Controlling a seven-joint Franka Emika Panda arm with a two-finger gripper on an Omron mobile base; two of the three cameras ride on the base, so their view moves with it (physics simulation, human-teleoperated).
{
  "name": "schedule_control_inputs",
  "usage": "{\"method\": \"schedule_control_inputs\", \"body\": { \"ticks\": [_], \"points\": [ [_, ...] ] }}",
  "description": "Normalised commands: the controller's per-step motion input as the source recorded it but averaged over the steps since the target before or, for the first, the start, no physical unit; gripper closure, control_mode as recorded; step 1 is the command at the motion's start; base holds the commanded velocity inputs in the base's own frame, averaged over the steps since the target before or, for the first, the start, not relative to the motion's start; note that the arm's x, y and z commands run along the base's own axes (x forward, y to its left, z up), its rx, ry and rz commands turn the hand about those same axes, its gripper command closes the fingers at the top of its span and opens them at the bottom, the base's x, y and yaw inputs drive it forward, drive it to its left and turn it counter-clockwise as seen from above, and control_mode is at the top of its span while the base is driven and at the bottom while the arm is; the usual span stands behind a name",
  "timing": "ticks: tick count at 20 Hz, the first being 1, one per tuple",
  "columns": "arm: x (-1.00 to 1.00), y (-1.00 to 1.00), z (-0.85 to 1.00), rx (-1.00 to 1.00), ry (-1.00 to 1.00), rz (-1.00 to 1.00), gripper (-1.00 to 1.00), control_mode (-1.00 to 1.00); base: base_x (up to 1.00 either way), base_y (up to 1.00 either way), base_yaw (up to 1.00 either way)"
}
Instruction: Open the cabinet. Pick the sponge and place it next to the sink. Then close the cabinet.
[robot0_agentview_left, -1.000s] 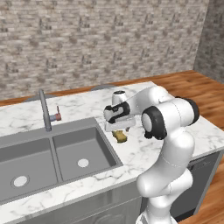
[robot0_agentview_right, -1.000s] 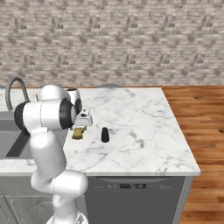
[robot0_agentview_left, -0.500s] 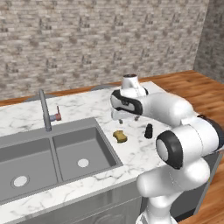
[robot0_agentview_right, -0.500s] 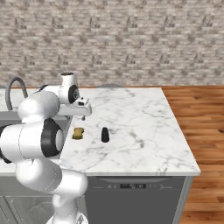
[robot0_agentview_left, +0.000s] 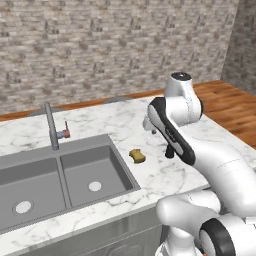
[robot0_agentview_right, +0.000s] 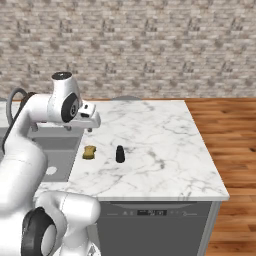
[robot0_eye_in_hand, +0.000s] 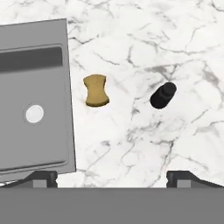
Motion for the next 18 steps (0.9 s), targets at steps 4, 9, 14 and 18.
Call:
{"method": "schedule_control_inputs", "body": {
  "ticks": [4, 9, 14, 18],
  "points": [
    [-1.0, -0.12, 1.0, 0.04, -0.23, 0.0, -1.0, -1.0, 0.0, 0.0, 0.0],
    [-0.98, -0.01, 1.0, 0.0, -0.13, 0.01, -1.0, -1.0, 0.0, 0.0, 0.0],
    [-1.0, 0.0, 0.83, 0.0, -0.06, 0.05, -1.0, -1.0, 0.0, 0.0, 0.0],
    [-0.22, 0.0, 0.14, 0.0, -0.03, 0.02, -1.0, -1.0, 0.0, 0.0, 0.0]
  ]
}}
